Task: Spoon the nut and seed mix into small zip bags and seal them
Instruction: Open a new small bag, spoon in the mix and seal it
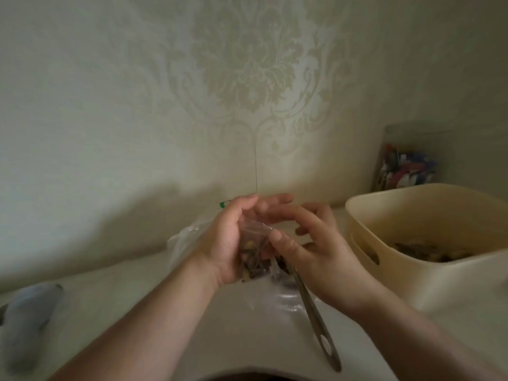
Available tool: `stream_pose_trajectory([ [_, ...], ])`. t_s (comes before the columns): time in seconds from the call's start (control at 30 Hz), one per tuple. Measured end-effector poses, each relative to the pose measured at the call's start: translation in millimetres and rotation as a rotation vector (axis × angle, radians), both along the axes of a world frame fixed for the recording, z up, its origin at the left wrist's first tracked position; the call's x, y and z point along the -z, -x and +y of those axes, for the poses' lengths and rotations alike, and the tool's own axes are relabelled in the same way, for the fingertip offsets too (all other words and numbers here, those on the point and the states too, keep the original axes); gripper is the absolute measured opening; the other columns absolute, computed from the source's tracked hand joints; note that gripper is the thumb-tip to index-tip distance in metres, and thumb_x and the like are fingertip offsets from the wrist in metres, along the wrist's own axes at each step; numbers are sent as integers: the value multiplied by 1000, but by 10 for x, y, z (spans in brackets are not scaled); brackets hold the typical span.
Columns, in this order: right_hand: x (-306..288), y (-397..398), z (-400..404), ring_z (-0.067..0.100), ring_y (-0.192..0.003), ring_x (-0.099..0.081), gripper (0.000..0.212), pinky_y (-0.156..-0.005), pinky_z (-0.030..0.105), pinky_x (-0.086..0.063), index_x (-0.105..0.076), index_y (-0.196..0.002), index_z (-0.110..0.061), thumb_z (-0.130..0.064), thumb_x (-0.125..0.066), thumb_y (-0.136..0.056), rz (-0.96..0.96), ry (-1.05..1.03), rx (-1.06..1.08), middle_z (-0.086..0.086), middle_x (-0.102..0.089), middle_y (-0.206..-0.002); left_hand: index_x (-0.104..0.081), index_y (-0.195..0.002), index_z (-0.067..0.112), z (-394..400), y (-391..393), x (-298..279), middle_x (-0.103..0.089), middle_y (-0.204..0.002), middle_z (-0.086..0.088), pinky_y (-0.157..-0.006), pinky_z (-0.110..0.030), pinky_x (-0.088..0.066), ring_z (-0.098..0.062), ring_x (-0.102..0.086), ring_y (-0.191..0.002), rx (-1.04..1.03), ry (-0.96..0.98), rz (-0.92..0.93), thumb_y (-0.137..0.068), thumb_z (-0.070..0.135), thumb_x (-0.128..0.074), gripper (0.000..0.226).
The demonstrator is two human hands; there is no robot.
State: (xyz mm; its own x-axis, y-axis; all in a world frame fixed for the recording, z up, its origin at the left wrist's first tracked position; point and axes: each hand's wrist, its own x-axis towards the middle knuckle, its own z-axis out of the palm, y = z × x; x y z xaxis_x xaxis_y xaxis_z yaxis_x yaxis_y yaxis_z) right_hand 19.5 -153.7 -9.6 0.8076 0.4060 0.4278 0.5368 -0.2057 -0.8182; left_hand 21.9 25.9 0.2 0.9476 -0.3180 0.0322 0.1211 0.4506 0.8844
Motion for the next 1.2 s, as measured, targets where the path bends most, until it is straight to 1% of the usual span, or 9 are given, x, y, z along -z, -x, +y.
stream_pose_trajectory([
  [0.07,-11,-119,123,1,-124,-46,16,-95,12,-49,-72,-105,-46,-36,-74,-93,-14,64,31,-16,-40,-128,-66,-139,11,18,-59,-19,-75,-103,-13,-70,-34,-52,-21,-64,-73,5,18,18,-98,53,-43,63],
  [0.13,-44,-222,202,5,-124,-49,13,-100,17,-46,-72,-89,-44,-32,-77,-91,-38,120,50,-22,-44,-125,-65,-141,12,47,-118,-14,-73,-121,-18,-82,-38,-55,-29,-68,-93,-9,37,28,-97,64,-42,72],
  [0.3,-247,-393,145,2,-88,-62,11,-71,15,-50,-61,-93,-34,-27,-64,-102,-138,120,178,-13,-63,-98,-51,-152,9,231,-171,93,-56,-148,-25,-100,-53,-55,-44,-58,-132,94,-54,-85,-85,70,-64,92],
  [0.37,-214,-415,130,-1,-78,-59,14,-64,12,-44,-59,-91,-31,-25,-63,-103,-157,91,226,-12,-63,-86,-57,-147,10,255,-139,201,-62,-139,-25,-92,-48,-60,-42,-65,-123,48,-154,-79,-85,43,-80,73],
  [0.5,-93,-398,127,0,-60,-49,13,-55,15,-44,-60,-89,-22,-22,-70,-98,62,-32,101,-9,-59,-72,-80,-114,15,204,-119,284,-75,-104,-13,-78,-37,-62,-24,-73,-92,-131,-241,-135,-89,6,-67,29],
  [0.7,-16,-409,9,35,-74,-66,17,-69,49,-56,-69,-85,-24,-11,-79,-91,173,-19,-158,6,-74,-82,-80,-88,14,162,-69,196,-73,-90,-11,-61,-35,-56,-22,-69,-77,-177,-169,-159,-78,6,-51,32],
  [0.93,-41,-403,-44,23,-59,-54,22,-56,43,-52,-64,-81,-24,-31,-85,-83,61,-49,18,20,-64,-75,-78,-70,22,195,-42,148,-61,-71,-7,-44,-26,-43,-17,-60,-59,-224,-175,-80,-71,13,-50,29],
  [1.07,-30,-376,-13,42,-77,-62,31,-62,45,-57,-65,-107,-35,-42,-82,-82,92,-91,-99,8,-66,-93,-77,-82,16,185,-29,132,-64,-74,-6,-46,-28,-47,-17,-62,-62,-218,-173,-92,-72,10,-53,27],
  [1.2,-18,-327,33,31,-75,-67,19,-65,42,-57,-75,-101,-30,-33,-81,-83,56,-5,-180,-2,-77,-89,-78,-86,16,168,-3,134,-69,-80,-6,-47,-26,-48,-14,-63,-64,-187,-211,-131,-80,12,-57,22],
])
